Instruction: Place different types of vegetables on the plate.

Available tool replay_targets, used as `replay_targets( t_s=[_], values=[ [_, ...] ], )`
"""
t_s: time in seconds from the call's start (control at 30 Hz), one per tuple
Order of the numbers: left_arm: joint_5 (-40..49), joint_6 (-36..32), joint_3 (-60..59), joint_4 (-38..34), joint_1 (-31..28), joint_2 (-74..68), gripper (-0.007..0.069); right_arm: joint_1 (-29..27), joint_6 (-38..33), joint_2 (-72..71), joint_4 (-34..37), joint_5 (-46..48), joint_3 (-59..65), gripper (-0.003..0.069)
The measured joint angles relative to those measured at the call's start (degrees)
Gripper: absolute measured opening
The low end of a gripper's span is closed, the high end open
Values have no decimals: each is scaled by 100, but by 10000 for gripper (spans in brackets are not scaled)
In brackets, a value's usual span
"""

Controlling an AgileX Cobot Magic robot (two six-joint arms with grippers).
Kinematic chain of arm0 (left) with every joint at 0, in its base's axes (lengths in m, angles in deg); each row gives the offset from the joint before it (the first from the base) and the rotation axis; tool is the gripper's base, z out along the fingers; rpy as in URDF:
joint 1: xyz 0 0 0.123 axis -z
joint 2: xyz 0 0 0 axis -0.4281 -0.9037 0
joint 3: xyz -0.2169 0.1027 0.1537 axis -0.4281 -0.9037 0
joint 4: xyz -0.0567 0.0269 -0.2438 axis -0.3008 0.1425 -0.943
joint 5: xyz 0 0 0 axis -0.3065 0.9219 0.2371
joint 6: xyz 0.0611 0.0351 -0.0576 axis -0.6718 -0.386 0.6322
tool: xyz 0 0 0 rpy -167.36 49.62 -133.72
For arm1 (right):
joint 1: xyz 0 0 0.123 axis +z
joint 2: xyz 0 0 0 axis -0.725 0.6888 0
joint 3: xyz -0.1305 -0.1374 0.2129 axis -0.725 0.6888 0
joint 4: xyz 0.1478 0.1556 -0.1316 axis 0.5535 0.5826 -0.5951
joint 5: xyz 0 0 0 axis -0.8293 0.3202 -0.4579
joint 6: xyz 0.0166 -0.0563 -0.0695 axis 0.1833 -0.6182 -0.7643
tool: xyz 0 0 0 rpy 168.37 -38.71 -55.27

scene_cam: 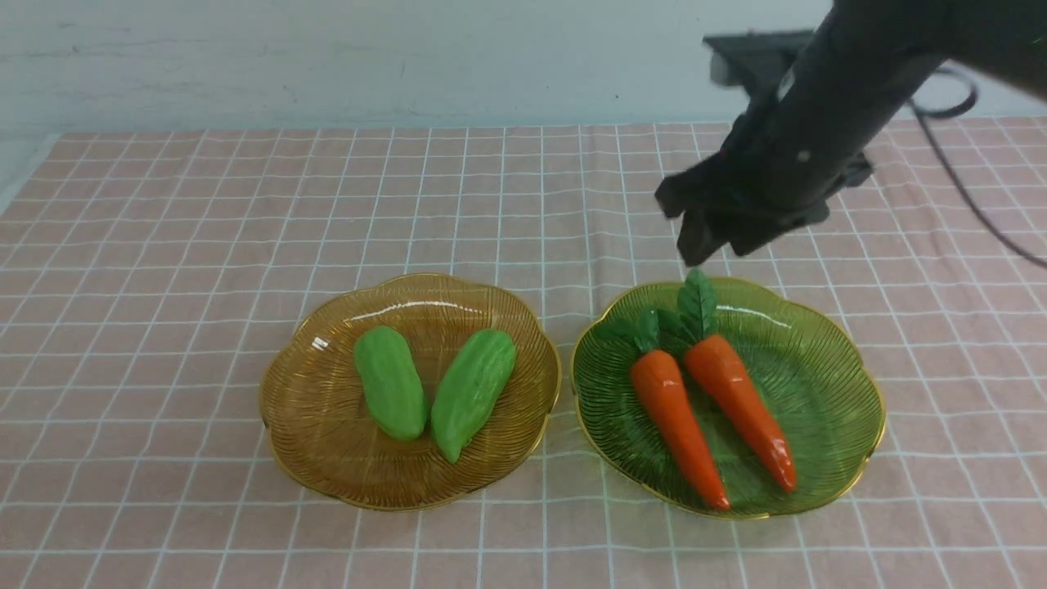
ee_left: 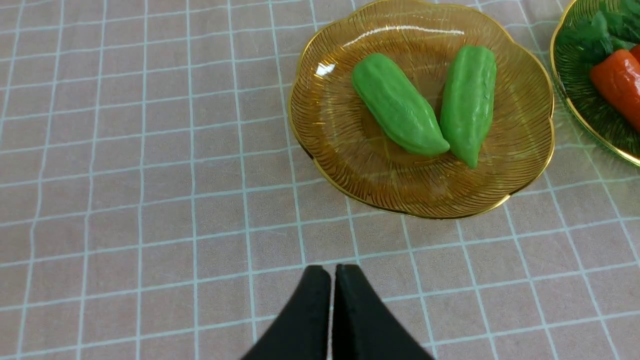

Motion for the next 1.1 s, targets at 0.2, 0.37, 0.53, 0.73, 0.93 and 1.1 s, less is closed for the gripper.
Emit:
replay_targets(
  t_s=[0.2, 0.37, 0.53, 0.73, 0.93, 1.1],
  values=[
    [-188, -300, -55, 5, 0, 95, -3, 0, 0, -668, 0, -240, 175, -15],
    [-914, -348, -878, 11, 0, 1002, -3, 0, 0, -674, 0, -203, 177, -15],
    [-1744, 85, -1893, -269, 0, 2024, -3, 0, -6, -674, 0, -196, 177, -15],
    [-1771, 201, -2118, -427, 0, 2486, -3, 0, -6, -674, 0, -196, 177, -15],
    [-1652, 201, -2118, -427, 0, 2516, -3, 0, -6, -674, 0, -196, 177, -15],
    [-1626, 132, -2118, -321, 0, 2516, -3, 0, -12, -674, 0, -191, 177, -15]
  ],
)
